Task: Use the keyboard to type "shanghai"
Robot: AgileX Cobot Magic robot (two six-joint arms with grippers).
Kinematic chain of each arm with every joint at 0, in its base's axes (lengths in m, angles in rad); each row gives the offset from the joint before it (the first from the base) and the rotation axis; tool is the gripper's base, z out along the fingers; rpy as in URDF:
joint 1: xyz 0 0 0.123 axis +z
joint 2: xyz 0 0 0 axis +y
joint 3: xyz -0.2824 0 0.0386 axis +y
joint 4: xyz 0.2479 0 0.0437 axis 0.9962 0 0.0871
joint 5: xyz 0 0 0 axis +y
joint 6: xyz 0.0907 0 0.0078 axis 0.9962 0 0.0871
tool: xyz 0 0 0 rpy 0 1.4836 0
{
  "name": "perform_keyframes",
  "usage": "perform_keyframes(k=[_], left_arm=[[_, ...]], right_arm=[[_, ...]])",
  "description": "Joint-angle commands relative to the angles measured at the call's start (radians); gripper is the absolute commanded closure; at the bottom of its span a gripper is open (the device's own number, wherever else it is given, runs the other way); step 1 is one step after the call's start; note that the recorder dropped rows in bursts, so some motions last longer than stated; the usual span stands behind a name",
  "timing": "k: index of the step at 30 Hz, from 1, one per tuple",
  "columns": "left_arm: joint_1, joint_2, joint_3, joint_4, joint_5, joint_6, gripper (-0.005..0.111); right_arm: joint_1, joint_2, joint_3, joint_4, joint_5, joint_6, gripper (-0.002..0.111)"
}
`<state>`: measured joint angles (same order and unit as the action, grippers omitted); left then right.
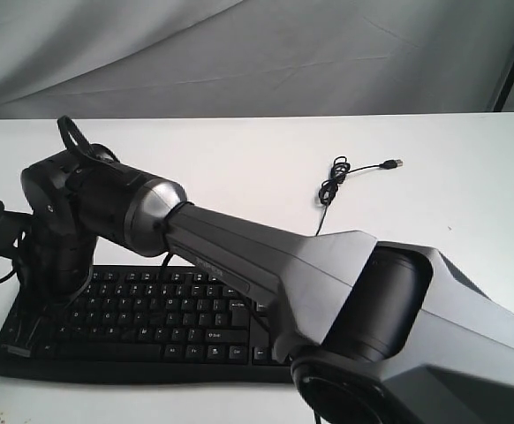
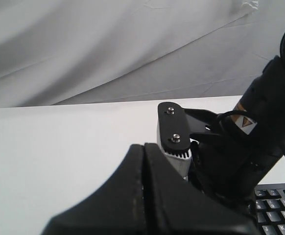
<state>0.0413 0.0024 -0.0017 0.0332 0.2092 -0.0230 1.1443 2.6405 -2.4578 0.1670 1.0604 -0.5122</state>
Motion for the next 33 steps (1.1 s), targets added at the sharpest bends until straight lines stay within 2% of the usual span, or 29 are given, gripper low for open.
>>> perform_keyframes(k=[1,23,33], left_arm=[[-0.006,-0.002,0.002,0.0,-0.011,-0.003,0.107],[-0.006,-0.002,0.002,0.0,-0.011,-0.003,0.107],[-0.006,-0.002,0.002,-0.007,-0.03,-0.006,0.107]], right_arm=[[0.0,0.01,-0.005,-0.012,-0.01,0.004,0.108],[-0.007,0.012,-0.005,-0.03,0.001,0.019,0.108],[-0.019,-0.124,-0.005,-0.151,0.149,0.03,0.108]])
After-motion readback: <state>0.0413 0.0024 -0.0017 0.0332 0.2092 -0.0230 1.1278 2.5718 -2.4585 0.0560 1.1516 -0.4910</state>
